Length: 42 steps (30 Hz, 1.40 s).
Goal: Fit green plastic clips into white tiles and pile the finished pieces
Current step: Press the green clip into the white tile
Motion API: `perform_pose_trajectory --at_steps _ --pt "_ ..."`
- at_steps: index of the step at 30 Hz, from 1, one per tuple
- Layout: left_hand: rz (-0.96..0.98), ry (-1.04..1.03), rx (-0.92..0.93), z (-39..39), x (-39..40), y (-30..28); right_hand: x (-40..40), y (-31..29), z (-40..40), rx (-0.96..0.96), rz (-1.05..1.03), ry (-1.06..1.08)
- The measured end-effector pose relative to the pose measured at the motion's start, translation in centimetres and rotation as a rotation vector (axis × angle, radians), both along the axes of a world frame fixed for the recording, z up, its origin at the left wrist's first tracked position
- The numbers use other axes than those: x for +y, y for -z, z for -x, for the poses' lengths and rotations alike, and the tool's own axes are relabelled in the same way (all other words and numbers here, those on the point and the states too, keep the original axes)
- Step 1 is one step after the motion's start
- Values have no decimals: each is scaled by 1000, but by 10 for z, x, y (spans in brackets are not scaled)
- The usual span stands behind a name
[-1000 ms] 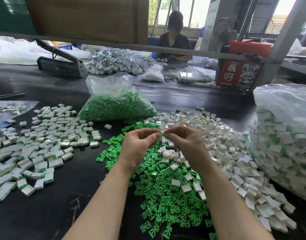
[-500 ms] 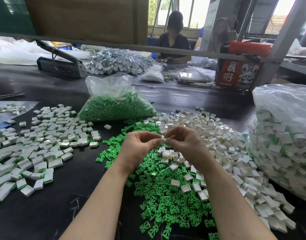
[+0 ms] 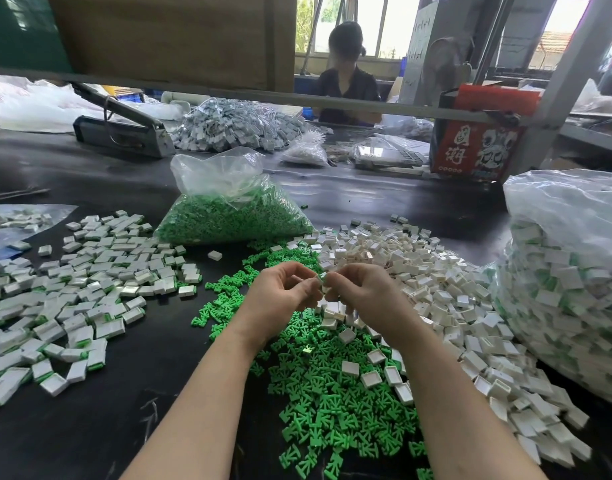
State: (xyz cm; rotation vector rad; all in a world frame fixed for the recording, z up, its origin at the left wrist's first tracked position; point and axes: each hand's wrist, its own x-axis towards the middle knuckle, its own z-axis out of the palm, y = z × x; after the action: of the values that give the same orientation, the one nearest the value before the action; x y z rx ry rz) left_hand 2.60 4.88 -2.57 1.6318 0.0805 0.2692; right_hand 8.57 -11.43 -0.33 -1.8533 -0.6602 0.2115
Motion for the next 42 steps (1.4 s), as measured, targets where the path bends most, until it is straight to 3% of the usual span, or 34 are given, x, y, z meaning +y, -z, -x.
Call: perform_pose_trajectory --at_steps 9,20,23,28,36,42 --pt "54 -61 -3 -4 -7 1 7 1 0 -213 152 41" --pt "-83 115 173 5 -1 -1 6 -3 2 -233 232 -49" --pt "-156 129 152 5 -1 0 6 -4 3 -172 209 -62" --pt "-83 116 79 3 -3 2 10 -3 6 -55 165 -53" --pt "-108 95 39 3 -17 -3 14 0 6 -240 241 46" --pt "-145 -17 -45 1 -31 -4 16 6 6 -269 226 93"
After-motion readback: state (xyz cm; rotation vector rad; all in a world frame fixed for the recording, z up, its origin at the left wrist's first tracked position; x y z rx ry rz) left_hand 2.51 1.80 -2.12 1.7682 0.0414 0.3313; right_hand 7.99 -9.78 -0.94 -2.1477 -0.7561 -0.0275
